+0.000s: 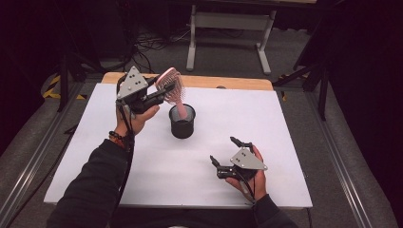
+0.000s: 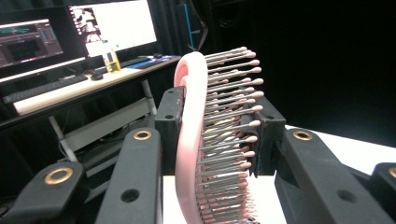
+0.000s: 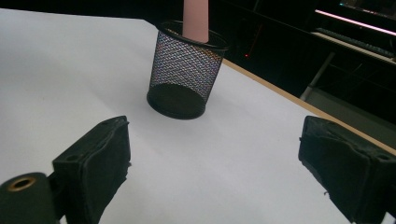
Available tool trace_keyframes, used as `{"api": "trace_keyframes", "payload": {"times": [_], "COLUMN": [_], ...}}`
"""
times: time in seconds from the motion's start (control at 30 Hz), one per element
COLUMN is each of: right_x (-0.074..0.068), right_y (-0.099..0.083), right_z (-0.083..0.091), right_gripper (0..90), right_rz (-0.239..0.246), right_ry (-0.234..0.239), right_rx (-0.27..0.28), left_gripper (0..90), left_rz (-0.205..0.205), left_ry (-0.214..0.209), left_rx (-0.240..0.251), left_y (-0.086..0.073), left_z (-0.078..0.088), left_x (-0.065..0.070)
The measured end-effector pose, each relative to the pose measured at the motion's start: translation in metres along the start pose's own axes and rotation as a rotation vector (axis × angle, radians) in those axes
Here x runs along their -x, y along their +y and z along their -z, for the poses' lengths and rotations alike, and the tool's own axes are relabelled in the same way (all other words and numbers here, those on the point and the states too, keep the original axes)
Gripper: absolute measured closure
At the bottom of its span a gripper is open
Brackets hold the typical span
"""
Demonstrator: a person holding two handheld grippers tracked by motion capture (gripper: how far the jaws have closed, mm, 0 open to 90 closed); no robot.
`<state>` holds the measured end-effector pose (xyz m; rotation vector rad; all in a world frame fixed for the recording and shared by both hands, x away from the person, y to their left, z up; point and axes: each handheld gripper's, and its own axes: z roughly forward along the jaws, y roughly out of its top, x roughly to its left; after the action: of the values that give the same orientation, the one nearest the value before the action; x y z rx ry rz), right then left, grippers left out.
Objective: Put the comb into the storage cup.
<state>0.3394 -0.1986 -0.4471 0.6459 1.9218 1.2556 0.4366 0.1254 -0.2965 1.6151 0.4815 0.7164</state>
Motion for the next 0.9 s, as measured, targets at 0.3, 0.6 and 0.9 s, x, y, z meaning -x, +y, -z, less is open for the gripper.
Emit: {"api": "trace_keyframes", "payload": {"times": [0.3,0.6,0.9], "right_x": [0.000,-0.001,-0.002], "right_y": [-0.001,-0.001,-0.002], "right_z": [-0.001,-0.002,-0.003], "right_gripper": [10.1,10.1,10.1], "right_rz": [0.005,0.013,0.022], "right_ry": [0.002,0.007,0.013], "right_rx": [-0.011,-0.015,-0.025], "left_gripper": [63.7,63.7,63.6], "left_rz": [0.023,0.033,0.041], "left_ry": [-0.001,-0.013,-0.019], "left_rx": [-0.032,-0.080,-0.101], "left_y": [-0.014,-0.029,-0.037], "left_z": [-0.017,-0.031,-0.037], "left_x": [0.003,0.011,0.016]}}
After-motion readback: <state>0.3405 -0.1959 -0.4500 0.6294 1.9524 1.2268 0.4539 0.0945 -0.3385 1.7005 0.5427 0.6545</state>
